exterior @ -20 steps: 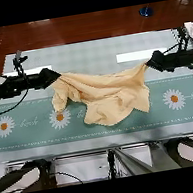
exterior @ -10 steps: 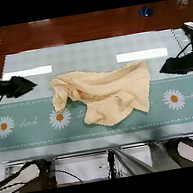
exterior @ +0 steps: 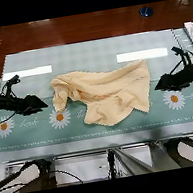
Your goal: Fold the shirts.
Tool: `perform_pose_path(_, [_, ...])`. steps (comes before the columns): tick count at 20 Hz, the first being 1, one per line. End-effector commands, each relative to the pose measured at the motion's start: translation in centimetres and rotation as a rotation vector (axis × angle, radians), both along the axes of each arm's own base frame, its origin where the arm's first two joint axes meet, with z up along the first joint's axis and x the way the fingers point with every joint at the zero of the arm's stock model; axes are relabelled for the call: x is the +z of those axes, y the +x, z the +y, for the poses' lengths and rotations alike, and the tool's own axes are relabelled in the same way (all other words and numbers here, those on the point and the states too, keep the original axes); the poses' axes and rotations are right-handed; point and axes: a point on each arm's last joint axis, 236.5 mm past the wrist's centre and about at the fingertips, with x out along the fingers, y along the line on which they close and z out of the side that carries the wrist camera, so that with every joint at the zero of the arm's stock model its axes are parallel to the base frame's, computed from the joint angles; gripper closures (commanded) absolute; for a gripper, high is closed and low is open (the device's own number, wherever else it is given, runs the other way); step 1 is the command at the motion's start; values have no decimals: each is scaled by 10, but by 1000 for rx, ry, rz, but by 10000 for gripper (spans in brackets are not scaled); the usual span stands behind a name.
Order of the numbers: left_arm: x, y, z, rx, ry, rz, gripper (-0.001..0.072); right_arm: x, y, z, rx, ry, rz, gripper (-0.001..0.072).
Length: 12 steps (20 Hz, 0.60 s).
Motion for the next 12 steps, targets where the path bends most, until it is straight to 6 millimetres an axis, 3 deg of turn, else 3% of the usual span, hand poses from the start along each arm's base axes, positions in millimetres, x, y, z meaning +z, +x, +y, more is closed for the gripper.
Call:
perform_pose_path(1, [-13, 2, -9, -26, 41, -22, 84, -4, -8, 28, 1, 125, 13, 281])
perform_pose_path(4, [-20, 13, -16, -31, 67, -59, 83, -7, -10, 29, -2, 129, 21, 281])
perform_pose_path(12, [-57, 0, -38, -102, 46, 66, 83, -2, -13, 37, 6, 167, 33, 281])
